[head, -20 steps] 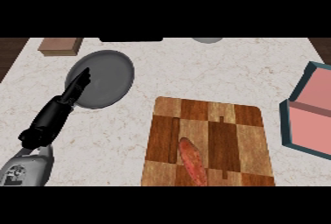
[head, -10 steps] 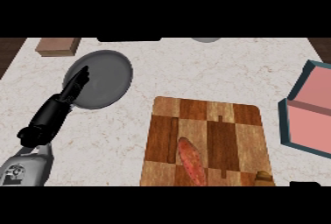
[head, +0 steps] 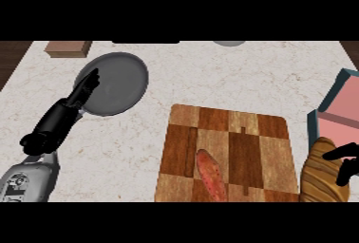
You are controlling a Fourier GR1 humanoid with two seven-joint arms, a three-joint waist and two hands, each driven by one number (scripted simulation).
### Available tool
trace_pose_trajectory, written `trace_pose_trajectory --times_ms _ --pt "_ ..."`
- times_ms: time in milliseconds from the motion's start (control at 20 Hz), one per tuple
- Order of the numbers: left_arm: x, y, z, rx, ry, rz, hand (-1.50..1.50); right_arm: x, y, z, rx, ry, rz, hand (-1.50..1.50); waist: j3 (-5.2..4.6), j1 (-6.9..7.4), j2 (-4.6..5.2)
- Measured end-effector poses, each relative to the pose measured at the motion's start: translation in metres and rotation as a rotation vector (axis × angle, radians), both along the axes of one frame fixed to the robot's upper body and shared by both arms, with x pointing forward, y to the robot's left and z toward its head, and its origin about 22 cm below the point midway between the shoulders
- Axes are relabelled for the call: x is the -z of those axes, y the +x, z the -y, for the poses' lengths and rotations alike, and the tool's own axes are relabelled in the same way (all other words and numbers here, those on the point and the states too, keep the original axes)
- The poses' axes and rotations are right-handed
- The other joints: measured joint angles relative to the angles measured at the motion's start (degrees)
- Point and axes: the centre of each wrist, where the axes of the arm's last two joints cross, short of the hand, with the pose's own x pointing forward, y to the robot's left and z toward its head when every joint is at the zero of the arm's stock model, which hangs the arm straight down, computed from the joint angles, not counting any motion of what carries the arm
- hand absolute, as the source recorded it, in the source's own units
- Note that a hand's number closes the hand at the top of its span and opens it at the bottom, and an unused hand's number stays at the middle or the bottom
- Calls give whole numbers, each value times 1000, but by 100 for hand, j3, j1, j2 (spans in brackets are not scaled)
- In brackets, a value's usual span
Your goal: Pick the croissant from the cutting board and place it in the cardboard box
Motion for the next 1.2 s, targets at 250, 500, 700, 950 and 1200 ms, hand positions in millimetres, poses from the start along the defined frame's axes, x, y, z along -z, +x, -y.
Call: trace_pose_trajectory --times_ms 250,500,700,950,1200 --pt "4 -1 8 17 2 -3 0 -39 45 48 80 -8 -3 150 2 67 1" --pt "6 -1 7 22 -6 -5 0 -53 78 86 114 -126 -165 150 5 97 9" --pt "4 2 3 25 -3 2 0 -52 102 115 116 -202 -300 150 10 131 22" --pt "3 3 5 22 -8 6 0 -39 122 142 98 -303 -443 150 12 141 22" --pt "-1 4 2 23 -10 0 0 -28 129 170 66 -362 -528 -150 16 138 19"
